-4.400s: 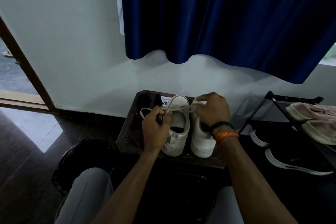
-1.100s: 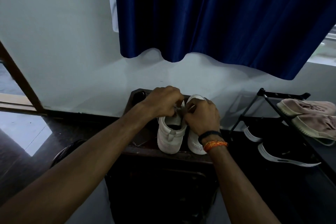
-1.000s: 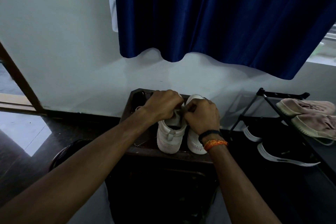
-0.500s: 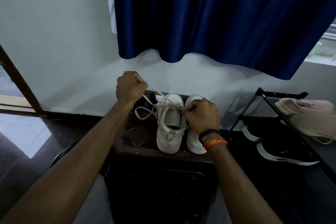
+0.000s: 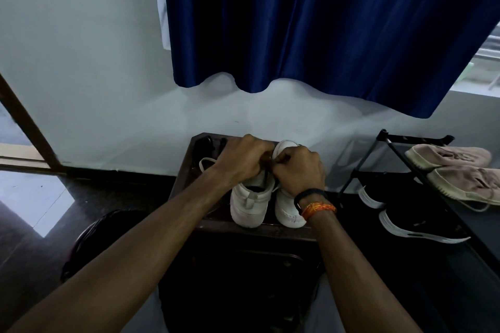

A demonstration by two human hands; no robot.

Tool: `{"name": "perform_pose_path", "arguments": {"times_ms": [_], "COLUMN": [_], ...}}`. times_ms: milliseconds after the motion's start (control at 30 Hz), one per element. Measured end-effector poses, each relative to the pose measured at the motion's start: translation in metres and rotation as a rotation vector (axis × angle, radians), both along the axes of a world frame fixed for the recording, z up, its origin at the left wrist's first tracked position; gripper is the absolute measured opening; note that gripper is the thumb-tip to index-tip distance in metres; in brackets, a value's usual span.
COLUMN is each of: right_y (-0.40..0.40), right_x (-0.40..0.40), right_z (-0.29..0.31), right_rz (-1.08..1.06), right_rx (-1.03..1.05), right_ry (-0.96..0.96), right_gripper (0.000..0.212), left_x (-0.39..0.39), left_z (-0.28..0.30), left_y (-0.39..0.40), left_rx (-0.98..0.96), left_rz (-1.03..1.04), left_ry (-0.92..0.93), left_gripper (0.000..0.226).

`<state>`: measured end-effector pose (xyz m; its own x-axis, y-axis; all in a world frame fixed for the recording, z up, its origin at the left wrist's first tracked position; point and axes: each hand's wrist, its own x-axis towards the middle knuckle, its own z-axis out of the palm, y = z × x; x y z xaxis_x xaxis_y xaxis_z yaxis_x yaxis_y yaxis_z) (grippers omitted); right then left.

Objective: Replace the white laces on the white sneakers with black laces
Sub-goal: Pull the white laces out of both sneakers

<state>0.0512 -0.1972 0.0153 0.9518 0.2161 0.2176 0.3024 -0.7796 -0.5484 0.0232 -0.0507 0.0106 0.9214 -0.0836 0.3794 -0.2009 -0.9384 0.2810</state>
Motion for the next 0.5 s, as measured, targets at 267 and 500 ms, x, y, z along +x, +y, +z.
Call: {"name": "perform_pose_path", "arguments": {"times_ms": [267, 500], "right_y": [0.002, 0.003], "right_x": [-0.002, -0.005], "right_z": [-0.004, -0.004], "right_rz": [-0.053, -0.054], "right_rx": [-0.02, -0.006], "right_ry": [-0.014, -0.049], "right_gripper": [0.016, 0.014], "left_x": [-0.004, -0.012], "left_z": [0.009, 0.016], "left_y": [0.043, 0.059], "left_rx": [-0.592, -0.533], "left_rz": [0.516, 0.624], "left_ry": [-0.216, 0.016], "left_gripper": [0.02, 0.021]}}
